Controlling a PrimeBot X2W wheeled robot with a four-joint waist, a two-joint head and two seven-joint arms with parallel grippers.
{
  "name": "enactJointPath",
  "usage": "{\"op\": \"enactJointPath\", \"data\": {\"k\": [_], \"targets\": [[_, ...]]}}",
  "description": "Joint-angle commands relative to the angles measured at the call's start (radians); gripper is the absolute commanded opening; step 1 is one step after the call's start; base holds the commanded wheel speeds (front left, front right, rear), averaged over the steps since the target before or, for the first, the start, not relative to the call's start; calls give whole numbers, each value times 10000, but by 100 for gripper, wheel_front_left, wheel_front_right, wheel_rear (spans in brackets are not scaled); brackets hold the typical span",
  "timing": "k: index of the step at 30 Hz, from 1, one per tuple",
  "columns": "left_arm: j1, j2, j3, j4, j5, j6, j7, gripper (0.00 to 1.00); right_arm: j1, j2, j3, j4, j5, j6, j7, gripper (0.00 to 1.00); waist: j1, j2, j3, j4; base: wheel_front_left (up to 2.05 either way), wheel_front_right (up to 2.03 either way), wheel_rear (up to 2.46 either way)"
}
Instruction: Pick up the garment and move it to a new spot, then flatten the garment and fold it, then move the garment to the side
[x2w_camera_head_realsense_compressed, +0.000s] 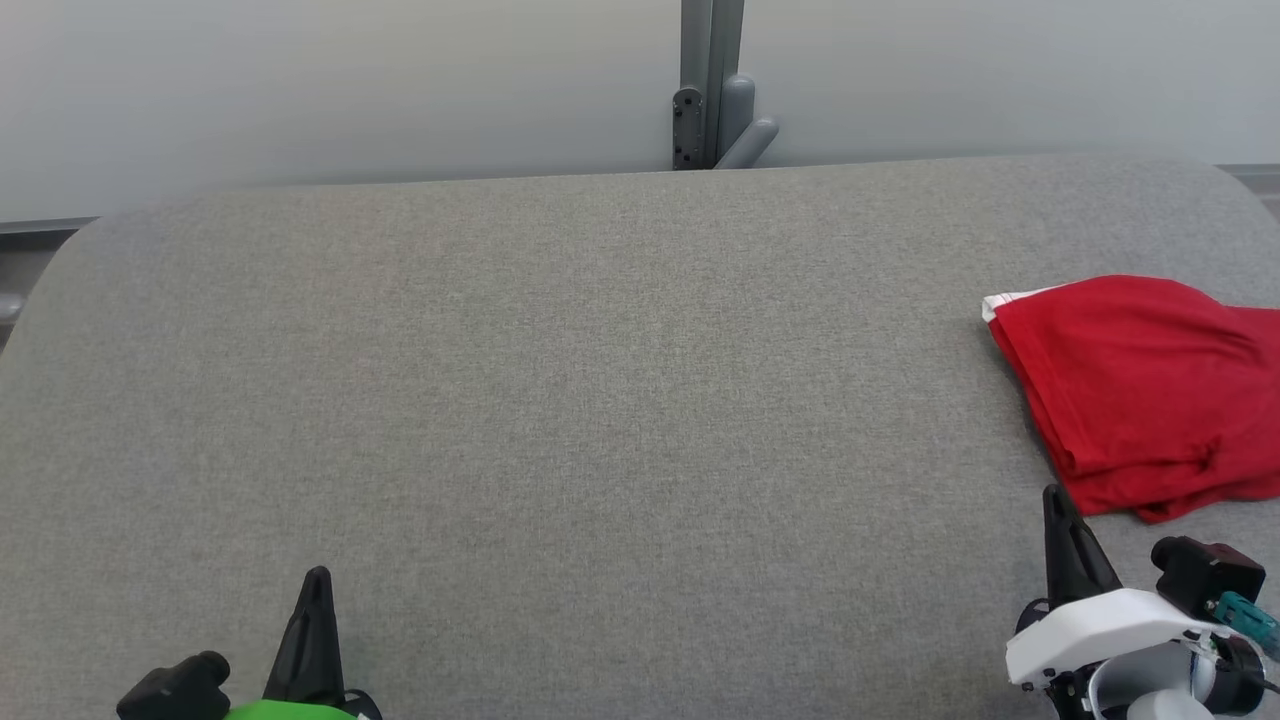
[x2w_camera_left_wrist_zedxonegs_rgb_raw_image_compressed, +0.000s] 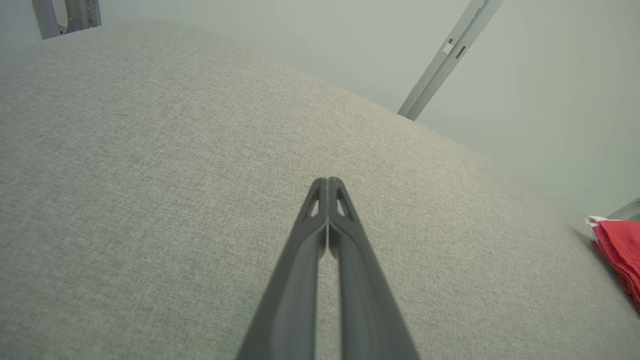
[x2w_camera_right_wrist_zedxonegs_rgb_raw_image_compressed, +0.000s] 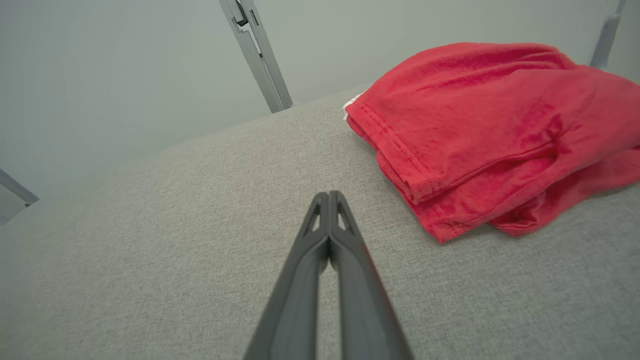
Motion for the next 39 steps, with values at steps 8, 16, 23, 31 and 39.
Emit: {"op": "enactJointPath", "data": {"k": [8,16,23,31,39], "targets": [[-430,173,85,-129,-1601,-5,311,0,-199,-76,8,-286,1778,-4,364,0,0,-1,-29,-28,0,0,0],[-572,212,128,-132,-2655,-8,544,0,-235,-88,-1,-349,2963,-5,633,0,0,-1,-54,-51,0,0,0],[-688,238,179,-159,-3637,-11,774,0,-271,-100,-13,-405,4062,-6,880,0,0,-1,-77,-74,0,0,0],[-828,264,245,-178,-4781,-13,1045,0,-310,-113,-26,-468,5361,-7,1182,0,0,-1,-108,-104,0,0,0],[-943,278,309,-186,-5691,-16,1283,0,-343,-121,-36,-521,6422,-8,1424,0,0,-1,-135,-131,0,0,0]]}}
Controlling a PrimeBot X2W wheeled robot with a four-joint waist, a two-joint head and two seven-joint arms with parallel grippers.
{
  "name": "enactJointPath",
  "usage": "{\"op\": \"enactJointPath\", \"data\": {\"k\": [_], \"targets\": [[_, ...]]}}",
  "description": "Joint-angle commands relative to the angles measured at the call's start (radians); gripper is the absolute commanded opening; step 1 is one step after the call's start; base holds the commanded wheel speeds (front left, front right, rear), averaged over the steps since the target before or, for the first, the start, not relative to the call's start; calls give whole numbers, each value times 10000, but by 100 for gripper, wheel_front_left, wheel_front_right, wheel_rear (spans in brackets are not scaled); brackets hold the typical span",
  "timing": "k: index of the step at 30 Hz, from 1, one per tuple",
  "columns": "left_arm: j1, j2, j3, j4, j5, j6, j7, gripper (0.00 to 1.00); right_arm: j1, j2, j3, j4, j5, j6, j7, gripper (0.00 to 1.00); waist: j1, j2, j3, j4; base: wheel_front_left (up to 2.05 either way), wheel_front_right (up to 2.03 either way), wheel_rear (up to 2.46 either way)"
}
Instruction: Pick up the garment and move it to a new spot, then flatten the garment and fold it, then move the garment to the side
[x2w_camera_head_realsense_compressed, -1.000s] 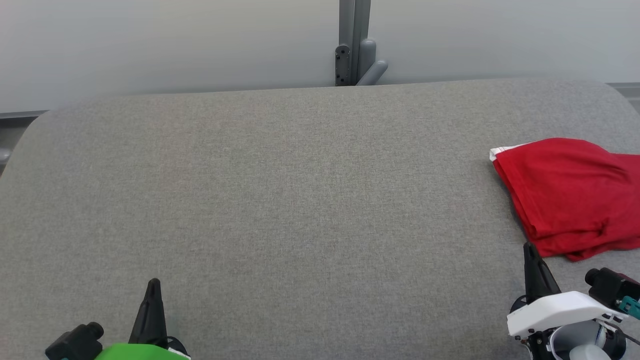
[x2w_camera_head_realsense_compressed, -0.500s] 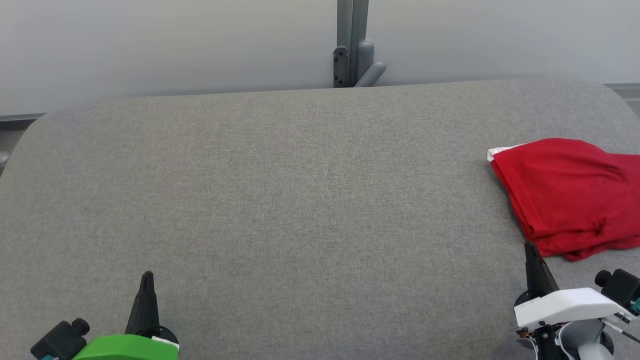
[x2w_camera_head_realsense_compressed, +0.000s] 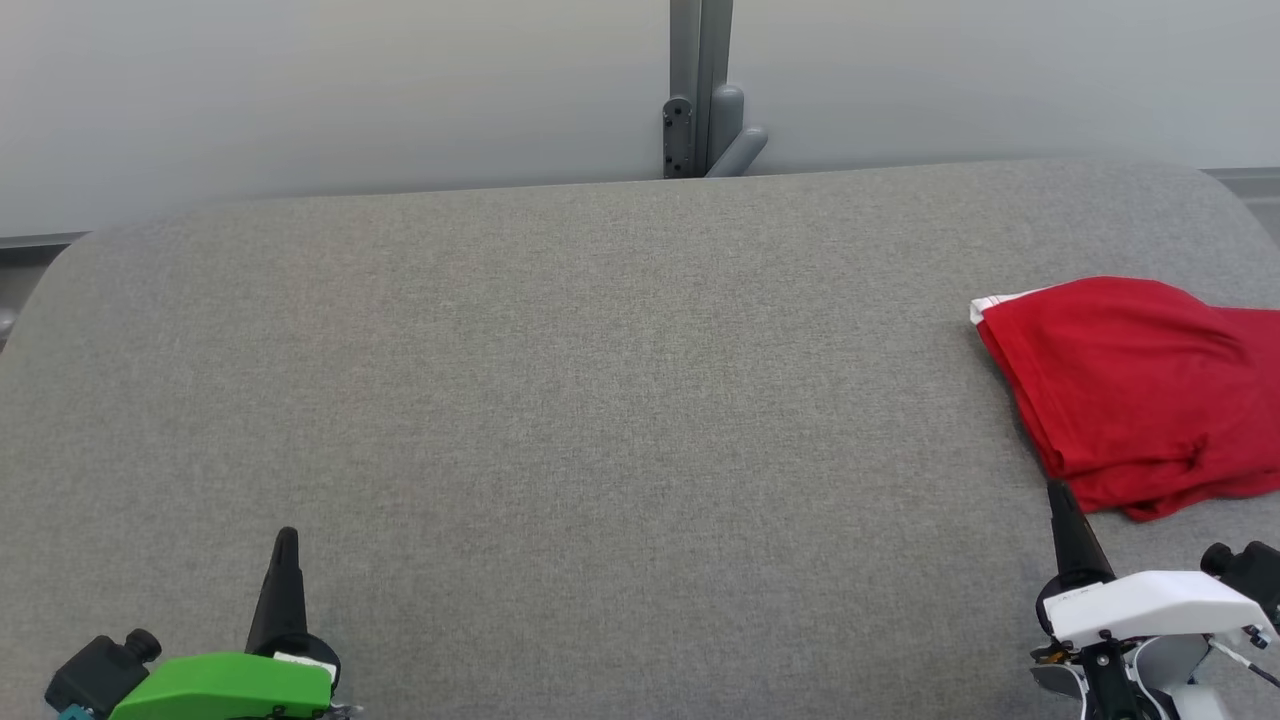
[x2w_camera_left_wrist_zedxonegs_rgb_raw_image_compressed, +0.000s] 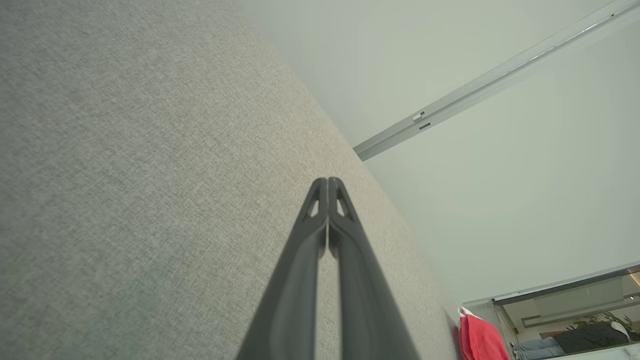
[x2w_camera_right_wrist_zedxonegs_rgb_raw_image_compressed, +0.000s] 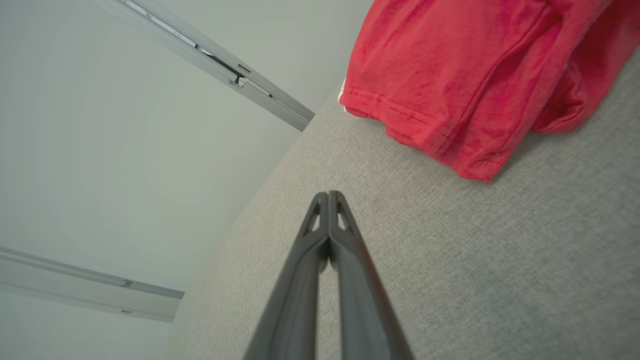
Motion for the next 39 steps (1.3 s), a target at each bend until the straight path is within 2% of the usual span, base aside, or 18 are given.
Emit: {"op": "enactJointPath", "data": {"k": [1,39], "targets": [[-238,82,61,-120,-338,-16,77,0,-226,-74,-23,-153,400,-4,79,0,0,0,-7,-6,0,0,0],[-698,85,370,-129,-3745,-26,1009,0,-327,-110,-62,-336,4382,-3,1002,0,0,0,-134,-130,0,0,0]]}}
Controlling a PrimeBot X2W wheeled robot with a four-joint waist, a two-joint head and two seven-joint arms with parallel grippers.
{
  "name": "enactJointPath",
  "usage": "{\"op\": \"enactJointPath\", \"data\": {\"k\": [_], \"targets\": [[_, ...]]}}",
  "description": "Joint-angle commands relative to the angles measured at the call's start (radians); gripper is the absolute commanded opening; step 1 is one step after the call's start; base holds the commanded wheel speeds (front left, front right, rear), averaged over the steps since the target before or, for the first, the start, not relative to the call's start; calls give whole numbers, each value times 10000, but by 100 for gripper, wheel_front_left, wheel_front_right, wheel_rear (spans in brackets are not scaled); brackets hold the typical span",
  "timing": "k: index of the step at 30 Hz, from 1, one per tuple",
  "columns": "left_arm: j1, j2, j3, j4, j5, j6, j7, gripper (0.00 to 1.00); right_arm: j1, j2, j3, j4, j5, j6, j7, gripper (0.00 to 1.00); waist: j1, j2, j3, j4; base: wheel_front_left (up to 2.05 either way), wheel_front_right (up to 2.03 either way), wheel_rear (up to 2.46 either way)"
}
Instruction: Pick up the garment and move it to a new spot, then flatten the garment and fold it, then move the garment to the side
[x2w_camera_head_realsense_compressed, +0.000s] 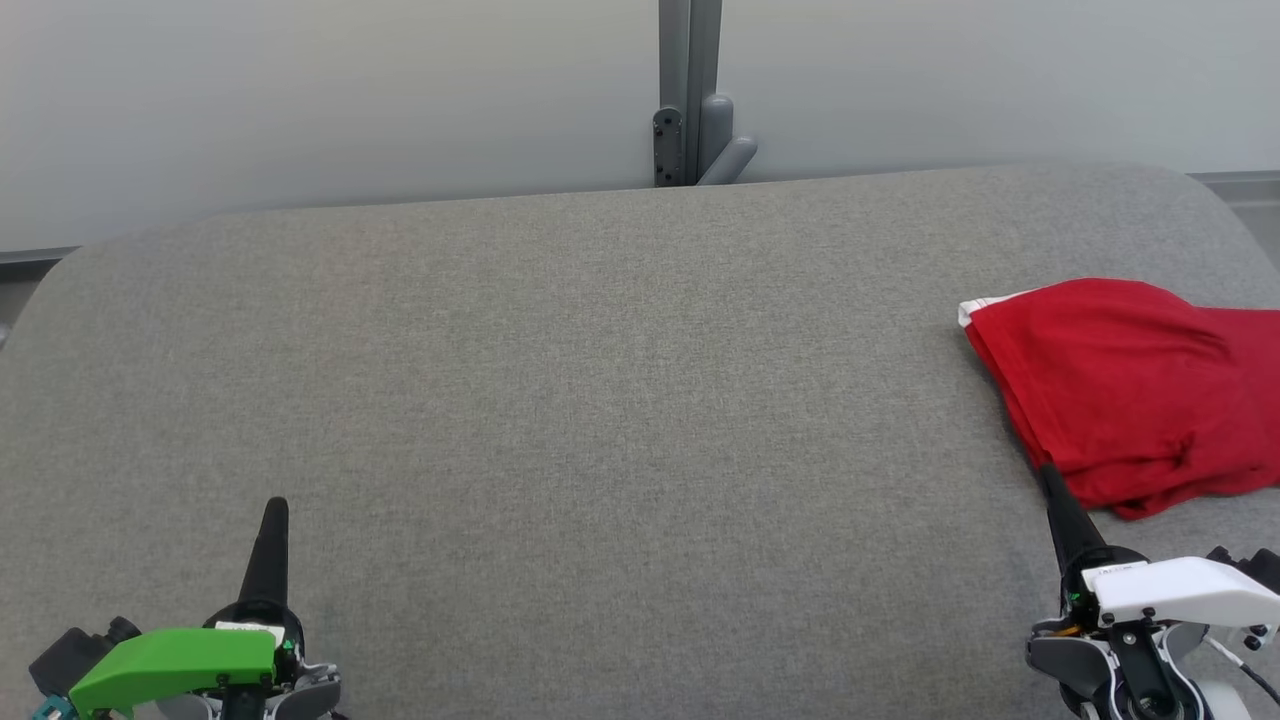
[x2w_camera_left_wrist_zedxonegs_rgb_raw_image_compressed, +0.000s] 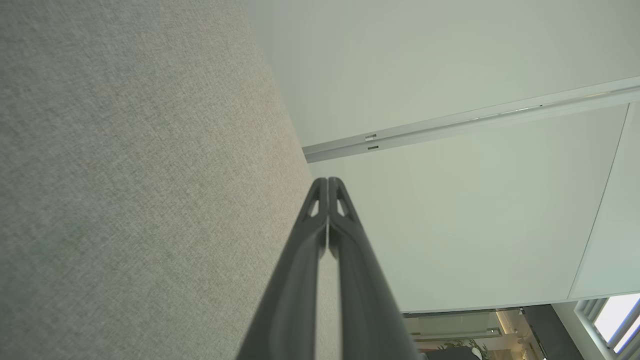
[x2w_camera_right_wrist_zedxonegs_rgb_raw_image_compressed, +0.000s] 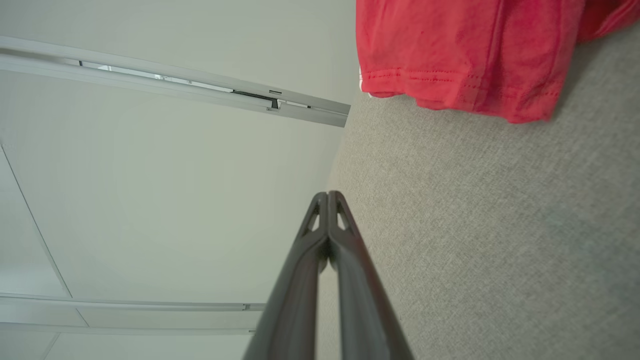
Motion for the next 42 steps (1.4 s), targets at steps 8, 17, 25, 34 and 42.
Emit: {"op": "enactJointPath", "data": {"k": [8,17,25,34,42], "targets": [[-290,58,108,-63,-722,-28,217,0,-175,-69,-31,-123,873,6,218,0,0,0,-29,-28,0,0,0],[-369,43,183,-62,-1356,-29,410,0,-200,-76,-37,-153,1623,5,381,0,0,0,-60,-58,0,0,0],[-452,29,239,-60,-1833,-31,548,0,-184,-79,-41,-174,2175,4,512,0,0,0,-84,-81,0,0,0],[-485,7,299,-56,-2264,-33,680,0,-197,-82,-45,-196,2686,4,637,0,0,0,-110,-106,0,0,0],[-484,-24,325,-54,-2222,-33,714,0,-195,-80,-45,-194,2674,4,636,0,0,0,-110,-106,0,0,0]]}}
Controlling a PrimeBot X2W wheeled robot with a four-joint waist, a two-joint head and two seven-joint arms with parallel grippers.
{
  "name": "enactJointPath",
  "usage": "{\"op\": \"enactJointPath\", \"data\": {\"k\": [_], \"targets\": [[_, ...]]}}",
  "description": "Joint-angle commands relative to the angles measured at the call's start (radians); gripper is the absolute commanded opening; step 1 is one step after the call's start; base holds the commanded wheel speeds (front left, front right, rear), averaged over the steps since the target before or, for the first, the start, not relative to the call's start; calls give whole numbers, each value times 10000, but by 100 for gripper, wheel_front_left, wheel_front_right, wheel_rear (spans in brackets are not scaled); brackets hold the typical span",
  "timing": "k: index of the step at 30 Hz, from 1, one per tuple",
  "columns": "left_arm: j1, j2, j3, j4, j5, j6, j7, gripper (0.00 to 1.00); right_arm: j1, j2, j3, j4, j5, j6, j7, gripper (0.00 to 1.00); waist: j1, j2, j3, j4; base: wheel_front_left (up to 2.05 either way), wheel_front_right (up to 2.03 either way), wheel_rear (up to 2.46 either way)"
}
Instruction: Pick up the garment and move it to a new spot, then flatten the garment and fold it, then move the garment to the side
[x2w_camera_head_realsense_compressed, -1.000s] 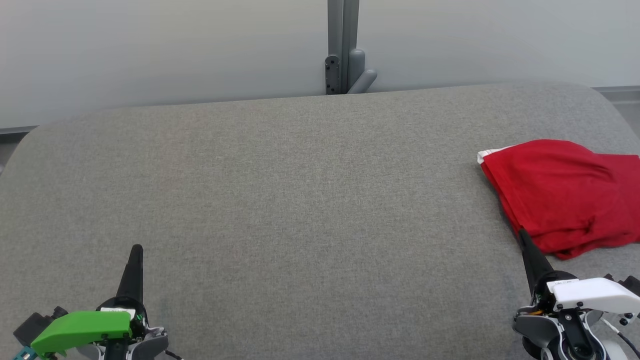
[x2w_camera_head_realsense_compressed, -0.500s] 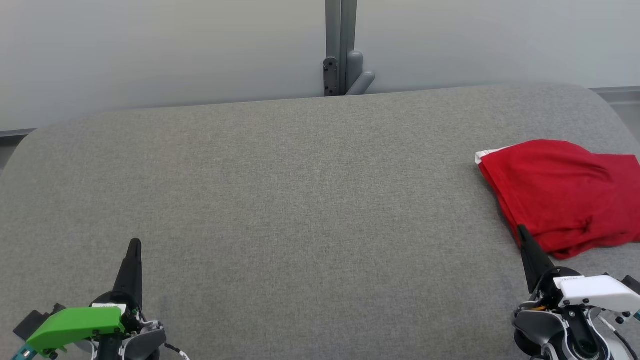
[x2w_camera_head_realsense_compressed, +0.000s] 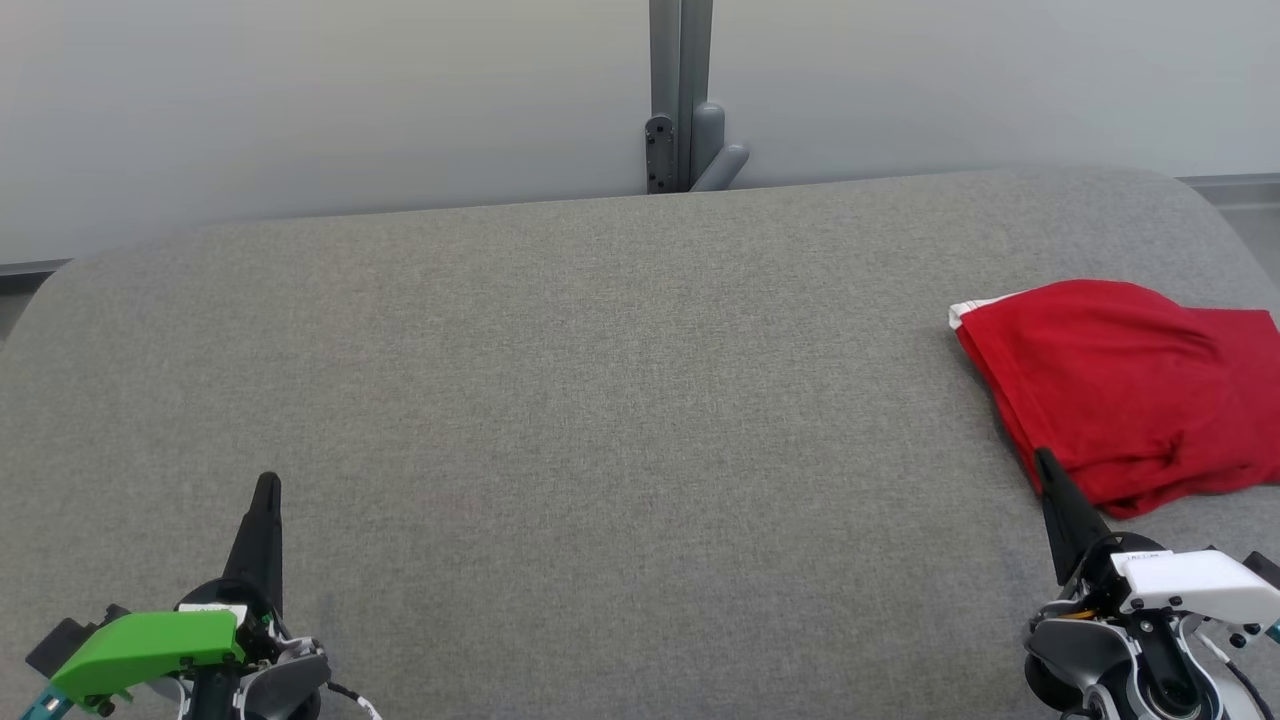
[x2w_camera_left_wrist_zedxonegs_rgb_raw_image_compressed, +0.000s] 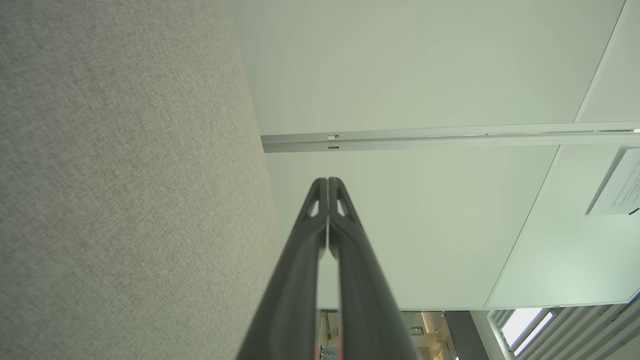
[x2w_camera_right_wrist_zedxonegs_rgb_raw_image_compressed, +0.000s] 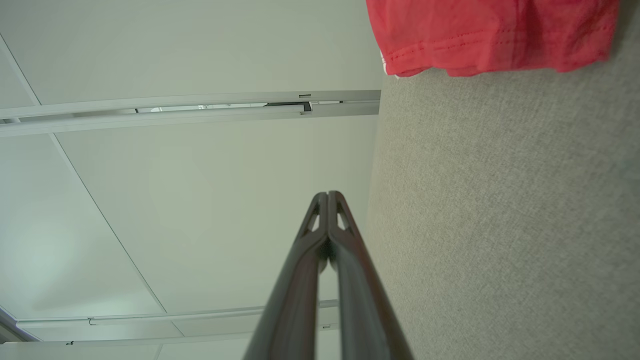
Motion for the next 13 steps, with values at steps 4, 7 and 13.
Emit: {"op": "enactJointPath", "data": {"k": [4,7,13], "targets": [[-133,-22,53,-22,-36,-31,46,0,-70,-46,-20,-37,41,4,40,0,0,0,0,0,0,0,0],[-133,-30,63,-21,-22,-31,58,0,-69,-46,-20,-37,41,4,40,0,0,0,0,0,0,0,0],[-134,-43,80,-20,-3,-31,83,0,-69,-46,-19,-37,41,4,40,0,0,0,0,0,0,0,0]]}}
